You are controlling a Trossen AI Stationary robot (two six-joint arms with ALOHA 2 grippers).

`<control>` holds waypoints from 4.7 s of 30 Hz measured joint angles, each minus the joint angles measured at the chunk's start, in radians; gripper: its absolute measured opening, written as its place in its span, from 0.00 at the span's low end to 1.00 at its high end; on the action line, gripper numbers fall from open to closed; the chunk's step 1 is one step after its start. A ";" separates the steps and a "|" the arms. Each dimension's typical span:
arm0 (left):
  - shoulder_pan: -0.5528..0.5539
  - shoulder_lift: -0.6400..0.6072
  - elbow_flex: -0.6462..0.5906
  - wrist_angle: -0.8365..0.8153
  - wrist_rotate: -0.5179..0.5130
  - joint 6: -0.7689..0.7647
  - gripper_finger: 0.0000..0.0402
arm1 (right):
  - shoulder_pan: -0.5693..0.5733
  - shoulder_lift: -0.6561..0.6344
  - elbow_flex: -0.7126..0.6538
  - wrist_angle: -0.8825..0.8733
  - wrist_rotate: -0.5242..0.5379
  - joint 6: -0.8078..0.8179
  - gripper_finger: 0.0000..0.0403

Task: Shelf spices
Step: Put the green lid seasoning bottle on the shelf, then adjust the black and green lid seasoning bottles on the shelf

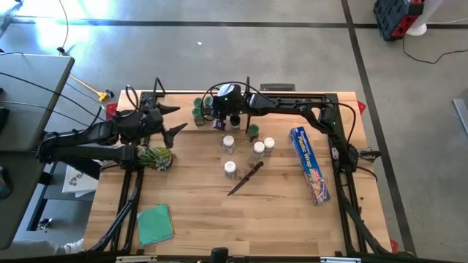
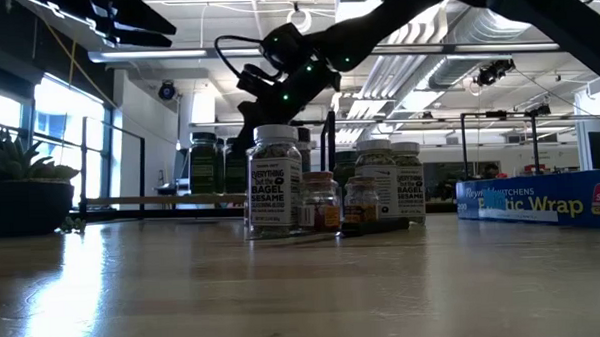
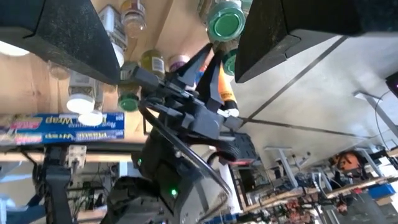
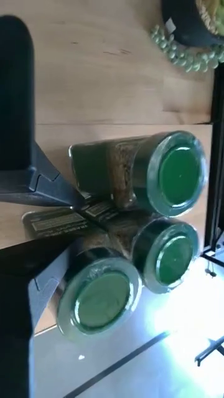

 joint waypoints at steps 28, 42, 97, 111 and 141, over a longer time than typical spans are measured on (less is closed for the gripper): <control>0.079 0.057 0.000 -0.031 0.046 -0.045 0.78 | 0.099 -0.299 0.002 -0.433 0.010 0.042 0.19; 0.079 0.057 0.000 -0.031 0.046 -0.045 0.78 | 0.202 -0.219 0.000 -0.696 0.204 0.159 0.19; 0.531 0.361 0.037 0.070 0.274 -0.237 0.78 | 0.017 -0.073 0.129 -0.201 0.171 -0.001 0.19; 0.667 0.552 0.107 0.134 0.291 -0.158 0.78 | -0.002 -0.033 0.129 -0.167 0.066 0.003 0.19; 0.643 0.577 0.107 0.175 0.551 -0.156 0.78 | 0.005 0.032 0.129 -0.133 0.070 0.000 0.19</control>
